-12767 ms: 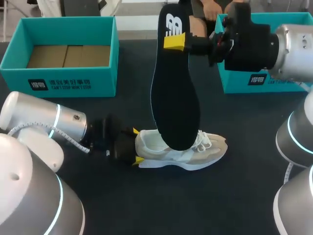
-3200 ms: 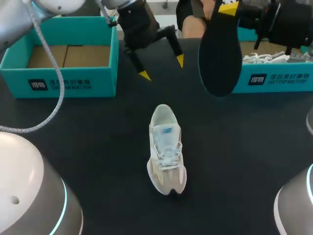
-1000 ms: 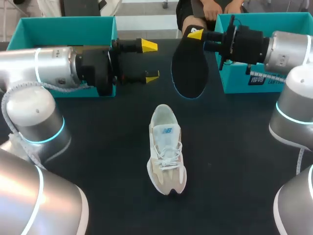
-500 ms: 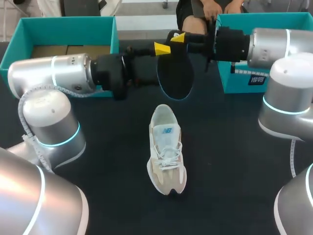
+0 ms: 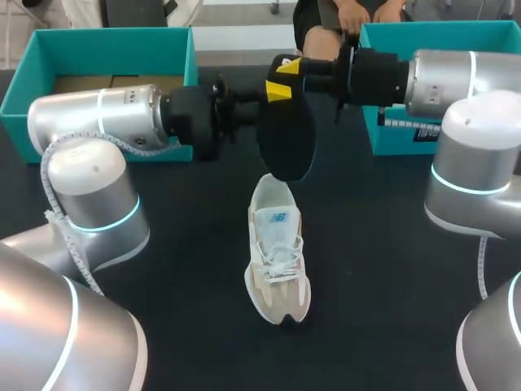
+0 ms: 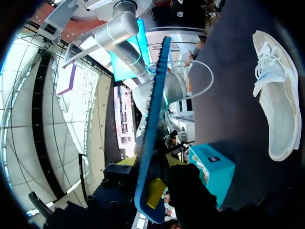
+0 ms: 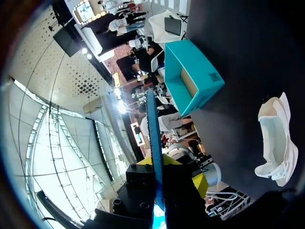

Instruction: Take the shoe out of the shoebox, open the shoe tongue, remove and reinsert the insole, then place the shoe into the shoebox

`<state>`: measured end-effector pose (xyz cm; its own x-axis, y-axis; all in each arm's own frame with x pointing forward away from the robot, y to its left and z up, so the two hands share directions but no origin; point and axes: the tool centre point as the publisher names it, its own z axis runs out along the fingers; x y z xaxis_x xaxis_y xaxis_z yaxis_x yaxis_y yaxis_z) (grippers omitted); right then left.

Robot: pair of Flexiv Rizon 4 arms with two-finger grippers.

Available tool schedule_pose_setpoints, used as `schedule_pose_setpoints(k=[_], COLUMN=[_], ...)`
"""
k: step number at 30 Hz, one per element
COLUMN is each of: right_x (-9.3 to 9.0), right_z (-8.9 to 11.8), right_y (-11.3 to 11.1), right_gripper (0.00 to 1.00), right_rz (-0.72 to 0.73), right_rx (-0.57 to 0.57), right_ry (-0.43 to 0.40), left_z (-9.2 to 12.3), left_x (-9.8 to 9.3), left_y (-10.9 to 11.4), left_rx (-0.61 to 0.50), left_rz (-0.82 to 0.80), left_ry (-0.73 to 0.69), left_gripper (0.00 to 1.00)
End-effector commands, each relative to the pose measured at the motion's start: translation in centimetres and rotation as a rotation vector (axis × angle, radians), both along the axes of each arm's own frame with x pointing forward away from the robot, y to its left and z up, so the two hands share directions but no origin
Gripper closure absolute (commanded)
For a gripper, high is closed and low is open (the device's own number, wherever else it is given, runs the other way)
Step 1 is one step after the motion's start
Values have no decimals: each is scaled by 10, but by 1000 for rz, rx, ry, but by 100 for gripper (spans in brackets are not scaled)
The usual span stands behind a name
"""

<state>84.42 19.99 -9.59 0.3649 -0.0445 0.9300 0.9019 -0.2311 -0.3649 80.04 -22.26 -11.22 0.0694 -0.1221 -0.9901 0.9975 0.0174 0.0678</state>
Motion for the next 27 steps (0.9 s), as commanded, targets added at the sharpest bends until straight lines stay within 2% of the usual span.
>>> schedule_pose_setpoints(k=[1,3,5,7,14,15,16,27], right_x=[1,0,0,-1,-4,-6,-7,-30], right_z=[-1,-2,-3,-4,-5,-5,-5,5], right_y=[8,8,8,8,7,5,4,-31], right_gripper=[100,100,100,100,99,56,0,0], right_rz=[-7,-7,-8,-7,-34,-45,-52,33], right_rx=[3,4,5,7,9,11,-2,-49], right_ry=[0,0,-1,0,-8,-16,-32,-219], left_z=[2,2,2,1,0,1,2,1], left_x=[-8,-11,-12,-13,-20,-21,-21,-21], left_y=[-5,-5,-6,-6,0,1,2,27], left_rx=[-12,-15,-17,-17,-14,-15,-14,17], left_rz=[-7,-13,-15,-16,-34,-36,-38,-29], left_ry=[-2,-3,-2,-1,5,12,18,73], left_gripper=[80,80,93,100,100,100,100,100])
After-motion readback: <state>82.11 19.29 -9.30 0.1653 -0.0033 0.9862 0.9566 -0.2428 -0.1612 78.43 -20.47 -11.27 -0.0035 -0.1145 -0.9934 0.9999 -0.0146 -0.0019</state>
